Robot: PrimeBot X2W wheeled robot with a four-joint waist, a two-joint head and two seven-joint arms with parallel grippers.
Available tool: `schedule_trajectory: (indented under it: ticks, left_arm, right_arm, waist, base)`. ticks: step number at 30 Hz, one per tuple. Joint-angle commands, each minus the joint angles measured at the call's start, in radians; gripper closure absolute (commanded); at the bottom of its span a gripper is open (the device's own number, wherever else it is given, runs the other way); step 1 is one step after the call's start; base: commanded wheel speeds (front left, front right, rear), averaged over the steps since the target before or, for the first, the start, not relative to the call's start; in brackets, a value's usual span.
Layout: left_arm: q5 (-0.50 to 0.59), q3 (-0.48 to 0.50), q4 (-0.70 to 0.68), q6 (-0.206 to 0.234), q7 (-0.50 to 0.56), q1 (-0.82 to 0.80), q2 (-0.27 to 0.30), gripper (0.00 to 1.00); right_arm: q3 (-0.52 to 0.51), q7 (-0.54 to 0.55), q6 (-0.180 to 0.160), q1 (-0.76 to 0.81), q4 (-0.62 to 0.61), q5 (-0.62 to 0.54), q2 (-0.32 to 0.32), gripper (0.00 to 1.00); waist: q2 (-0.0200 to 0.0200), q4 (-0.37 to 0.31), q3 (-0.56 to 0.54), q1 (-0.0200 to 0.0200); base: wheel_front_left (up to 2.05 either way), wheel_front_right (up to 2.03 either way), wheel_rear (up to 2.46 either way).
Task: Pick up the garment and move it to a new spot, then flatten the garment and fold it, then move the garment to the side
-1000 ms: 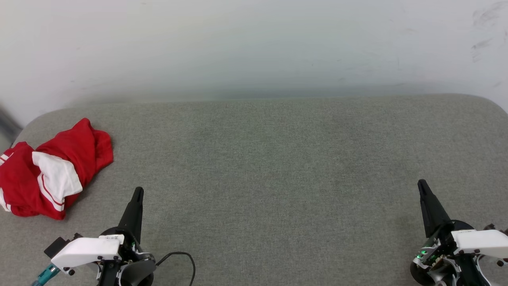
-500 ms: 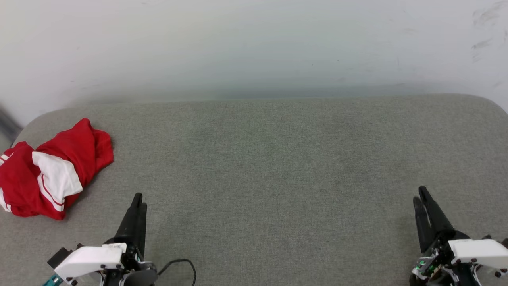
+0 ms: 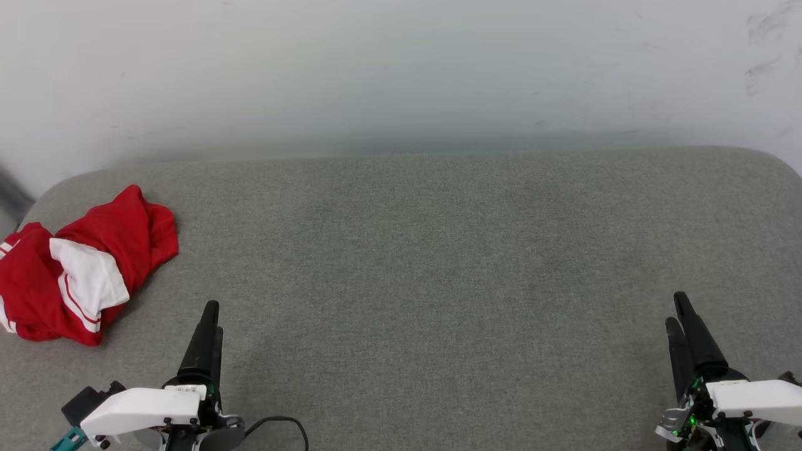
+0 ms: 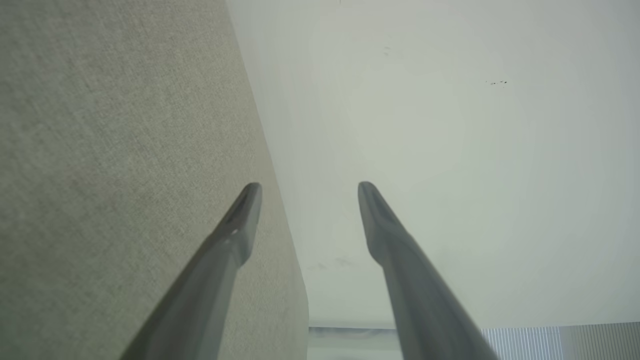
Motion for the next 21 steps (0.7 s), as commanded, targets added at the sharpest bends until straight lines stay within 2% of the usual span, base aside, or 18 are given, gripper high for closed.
schedule_trajectory:
  ticks: [1, 21]
  left_arm:
    - [0.046, 0.003, -0.035, 0.007, -0.012, -0.02, 0.002, 0.0]
    - [0.449, -0.051, -0.148, 0.128, -0.094, -0.001, 0.003, 0.0]
  right_arm:
    - [-0.007, -0.011, 0.0, -0.015, -0.034, -0.044, -0.001, 0.0]
    - [0.023, -0.093, 0.0, 0.006, -0.159, -0.454, 0.0, 0.0]
  waist:
    - [0.0, 0.0, 0.001, 0.0]
    - [0.0, 0.003, 0.005, 0.0]
  base:
    - [0.0, 0.0, 0.0]
    - [0.0, 0.0, 0.0]
